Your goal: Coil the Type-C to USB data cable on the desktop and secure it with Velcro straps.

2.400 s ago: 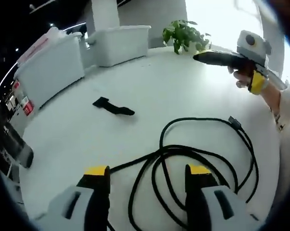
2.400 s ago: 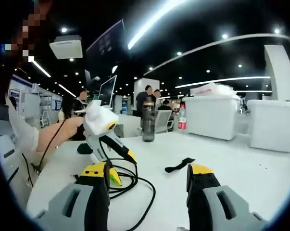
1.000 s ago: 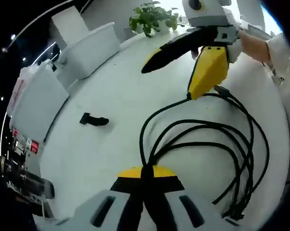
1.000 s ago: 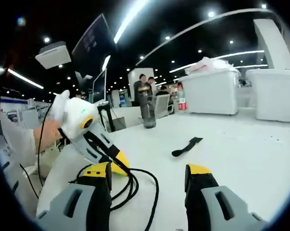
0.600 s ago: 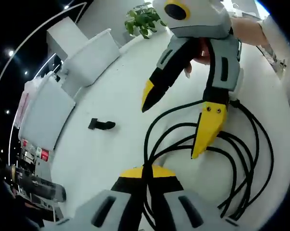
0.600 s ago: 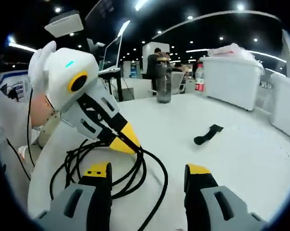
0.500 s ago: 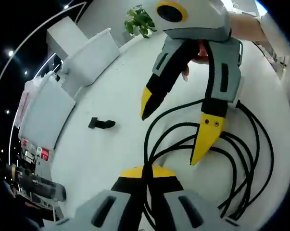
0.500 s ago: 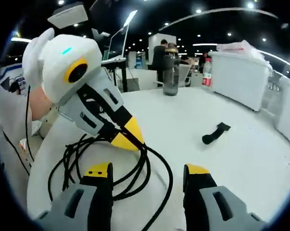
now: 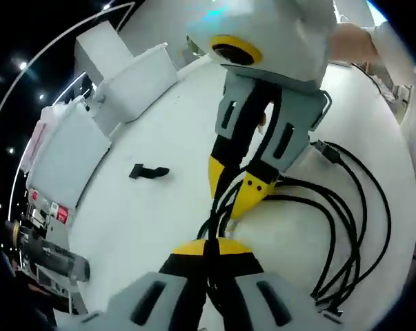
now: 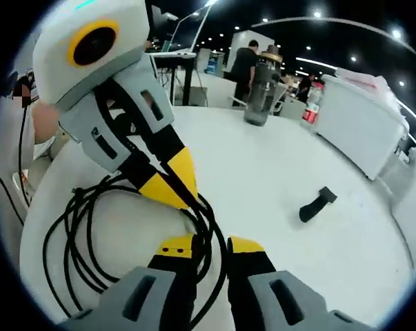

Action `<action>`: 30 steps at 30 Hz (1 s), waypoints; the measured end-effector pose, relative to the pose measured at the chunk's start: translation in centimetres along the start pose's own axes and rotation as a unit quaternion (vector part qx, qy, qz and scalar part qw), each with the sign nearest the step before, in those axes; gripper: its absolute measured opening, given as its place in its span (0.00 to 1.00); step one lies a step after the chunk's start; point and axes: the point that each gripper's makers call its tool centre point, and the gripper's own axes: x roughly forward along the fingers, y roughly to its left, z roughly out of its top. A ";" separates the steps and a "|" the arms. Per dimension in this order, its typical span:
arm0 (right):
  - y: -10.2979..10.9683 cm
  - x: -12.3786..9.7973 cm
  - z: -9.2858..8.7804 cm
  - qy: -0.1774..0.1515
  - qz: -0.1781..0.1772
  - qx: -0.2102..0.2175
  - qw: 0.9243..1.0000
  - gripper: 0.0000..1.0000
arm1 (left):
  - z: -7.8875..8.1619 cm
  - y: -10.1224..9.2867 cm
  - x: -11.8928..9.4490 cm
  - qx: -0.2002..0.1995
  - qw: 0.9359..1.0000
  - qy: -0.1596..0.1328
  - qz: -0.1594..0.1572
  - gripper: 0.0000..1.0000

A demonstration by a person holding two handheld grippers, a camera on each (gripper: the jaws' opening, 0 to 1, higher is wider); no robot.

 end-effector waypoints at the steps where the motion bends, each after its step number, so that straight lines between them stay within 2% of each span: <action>1: -0.3 -0.1 0.1 -0.002 -0.009 -0.023 1.000 0.07 | -0.1 -0.1 0.0 -0.022 1.000 -0.004 -0.002 0.05; 3: 0.1 0.0 0.3 -0.001 0.003 -0.045 0.999 0.05 | -0.1 -0.2 0.1 -0.065 0.998 -0.012 -0.005 0.06; 5: 0.3 0.0 0.4 0.005 0.007 -0.057 0.998 0.03 | -0.2 0.0 0.2 -0.061 0.998 -0.013 -0.006 0.11; 7: 0.3 0.0 0.5 0.008 0.009 -0.072 0.997 0.03 | -0.4 -0.1 0.4 -0.064 0.998 -0.018 -0.003 0.22; 9: 0.3 0.0 0.5 0.011 0.011 -0.073 0.997 0.02 | -0.5 0.3 0.4 -0.070 0.997 -0.019 0.000 0.25; 12: -0.1 -0.3 1.2 -0.004 -0.002 -0.072 0.997 0.02 | -0.3 0.7 0.7 -0.107 0.994 -0.036 0.002 0.27; 13: -0.4 -0.5 1.9 -0.021 -0.015 -0.090 0.996 0.02 | -0.4 0.8 0.8 -0.111 0.993 -0.039 0.000 0.27; 16: 0.4 -1.2 3.4 -0.046 -0.008 -0.109 0.993 0.02 | -0.1 0.9 1.0 -0.122 0.991 -0.051 -0.006 0.27; 18: 0.6 -1.4 3.8 -0.049 -0.006 -0.111 0.993 0.02 | 0.0 1.1 1.3 -0.135 0.989 -0.059 -0.012 0.24; 20: 0.6 -1.2 3.7 -0.047 -0.001 -0.111 0.993 0.02 | 0.0 0.5 1.4 -0.147 0.988 -0.050 -0.027 0.12; 21: 0.5 -1.0 3.4 -0.045 0.000 -0.110 0.993 0.02 | 0.1 0.5 1.6 -0.139 0.989 -0.050 -0.022 0.08; 23: 0.4 -0.9 3.0 -0.044 0.007 -0.097 0.994 0.03 | 0.2 0.4 1.5 -0.110 0.993 -0.038 -0.019 0.06; 27: -0.1 -1.1 2.7 -0.051 0.020 0.019 0.998 0.06 | 0.4 0.2 1.4 -0.093 0.995 -0.020 -0.013 0.05; 30: -0.7 -1.1 2.1 -0.046 0.028 0.072 0.996 0.20 | 0.2 0.3 1.4 -0.102 0.995 -0.021 -0.010 0.04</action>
